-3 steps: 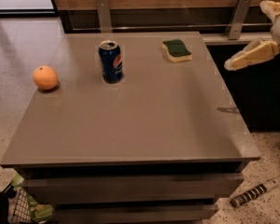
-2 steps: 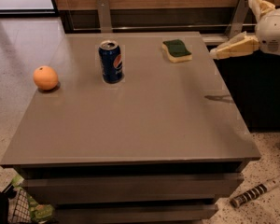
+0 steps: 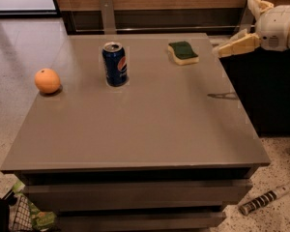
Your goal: Move sponge near orange
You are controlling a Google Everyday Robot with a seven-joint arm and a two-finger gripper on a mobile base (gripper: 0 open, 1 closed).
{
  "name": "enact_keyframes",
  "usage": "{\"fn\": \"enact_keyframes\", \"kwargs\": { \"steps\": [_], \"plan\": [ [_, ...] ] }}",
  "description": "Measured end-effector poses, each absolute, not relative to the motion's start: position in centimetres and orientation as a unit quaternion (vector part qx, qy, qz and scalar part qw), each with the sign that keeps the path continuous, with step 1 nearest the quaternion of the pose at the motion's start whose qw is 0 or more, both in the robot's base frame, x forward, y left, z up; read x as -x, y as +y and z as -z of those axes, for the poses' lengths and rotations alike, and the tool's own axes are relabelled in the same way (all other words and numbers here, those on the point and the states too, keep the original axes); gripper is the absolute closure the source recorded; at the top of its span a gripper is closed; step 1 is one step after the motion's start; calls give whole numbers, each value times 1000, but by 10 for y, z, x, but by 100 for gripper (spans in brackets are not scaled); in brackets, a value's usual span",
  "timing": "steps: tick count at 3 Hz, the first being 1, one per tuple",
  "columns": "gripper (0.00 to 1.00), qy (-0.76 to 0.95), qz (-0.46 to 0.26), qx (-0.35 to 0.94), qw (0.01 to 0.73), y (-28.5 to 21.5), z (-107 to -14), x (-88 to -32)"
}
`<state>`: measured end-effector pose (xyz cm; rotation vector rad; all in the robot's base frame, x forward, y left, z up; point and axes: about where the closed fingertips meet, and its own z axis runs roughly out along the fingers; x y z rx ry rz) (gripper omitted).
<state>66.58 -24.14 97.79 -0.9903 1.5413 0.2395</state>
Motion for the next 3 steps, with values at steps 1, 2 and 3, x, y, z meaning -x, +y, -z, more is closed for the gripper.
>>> {"fn": "enact_keyframes", "kwargs": {
  "steps": [1, 2, 3],
  "plan": [
    [0, 676, -140, 415, 592, -238, -962, -710],
    [0, 685, -163, 404, 583, -235, -945, -740],
    [0, 689, -187, 391, 580, -227, -925, -758]
  ]
}}
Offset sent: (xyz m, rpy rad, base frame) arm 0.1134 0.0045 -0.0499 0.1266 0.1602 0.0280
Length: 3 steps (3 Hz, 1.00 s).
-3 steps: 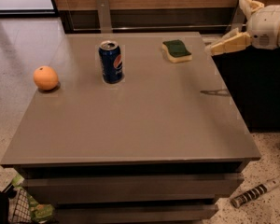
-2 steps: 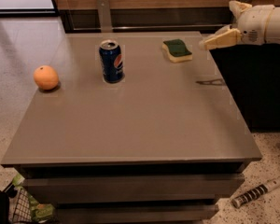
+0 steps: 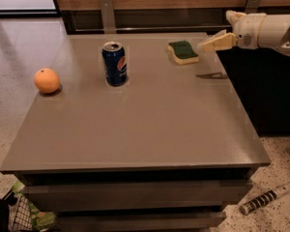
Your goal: Move sponge near orange
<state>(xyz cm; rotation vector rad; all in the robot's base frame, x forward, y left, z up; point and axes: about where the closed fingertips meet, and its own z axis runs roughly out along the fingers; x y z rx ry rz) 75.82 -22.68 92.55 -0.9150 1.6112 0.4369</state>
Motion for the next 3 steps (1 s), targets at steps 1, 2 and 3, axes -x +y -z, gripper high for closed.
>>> {"fn": "enact_keyframes", "kwargs": {
  "steps": [1, 2, 3],
  "plan": [
    [0, 691, -212, 379, 579, -207, -898, -769],
    [0, 690, -231, 370, 578, -191, -877, -776],
    [0, 700, -246, 356, 569, -179, -850, -783]
  ]
}}
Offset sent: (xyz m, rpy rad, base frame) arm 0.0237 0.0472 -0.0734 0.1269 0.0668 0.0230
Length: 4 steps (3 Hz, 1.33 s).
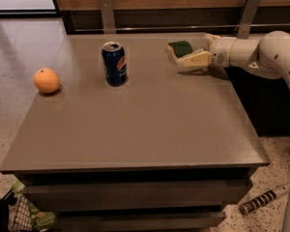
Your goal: Move sponge near orange
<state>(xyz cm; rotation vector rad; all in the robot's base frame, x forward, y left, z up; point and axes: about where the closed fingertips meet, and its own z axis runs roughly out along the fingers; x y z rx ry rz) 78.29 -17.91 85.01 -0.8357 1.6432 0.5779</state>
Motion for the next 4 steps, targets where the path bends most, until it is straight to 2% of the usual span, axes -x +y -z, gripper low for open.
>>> {"fn": "enact_keyframes", "kwargs": {
  "steps": [2, 3, 4],
  "plan": [
    [0, 711, -271, 319, 565, -164, -810, -787],
    [13, 711, -271, 318, 565, -164, -814, -787],
    [38, 711, -271, 318, 565, -163, -819, -787]
  ]
}}
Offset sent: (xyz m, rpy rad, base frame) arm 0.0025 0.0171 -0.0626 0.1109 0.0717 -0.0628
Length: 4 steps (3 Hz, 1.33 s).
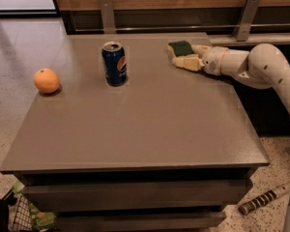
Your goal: Move sponge near orange
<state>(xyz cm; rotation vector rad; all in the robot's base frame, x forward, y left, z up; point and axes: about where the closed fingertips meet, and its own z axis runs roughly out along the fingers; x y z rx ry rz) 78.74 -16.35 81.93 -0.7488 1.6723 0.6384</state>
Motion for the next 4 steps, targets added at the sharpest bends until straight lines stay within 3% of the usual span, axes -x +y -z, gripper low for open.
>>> {"fn": "enact_keyframes", "kwargs": {
  "steps": [2, 3, 4],
  "plan": [
    [84, 710, -275, 321, 563, -157, -818, -788],
    [100, 710, -277, 322, 563, -154, -817, -789],
    [100, 709, -277, 322, 563, -154, -817, -789]
  ]
}}
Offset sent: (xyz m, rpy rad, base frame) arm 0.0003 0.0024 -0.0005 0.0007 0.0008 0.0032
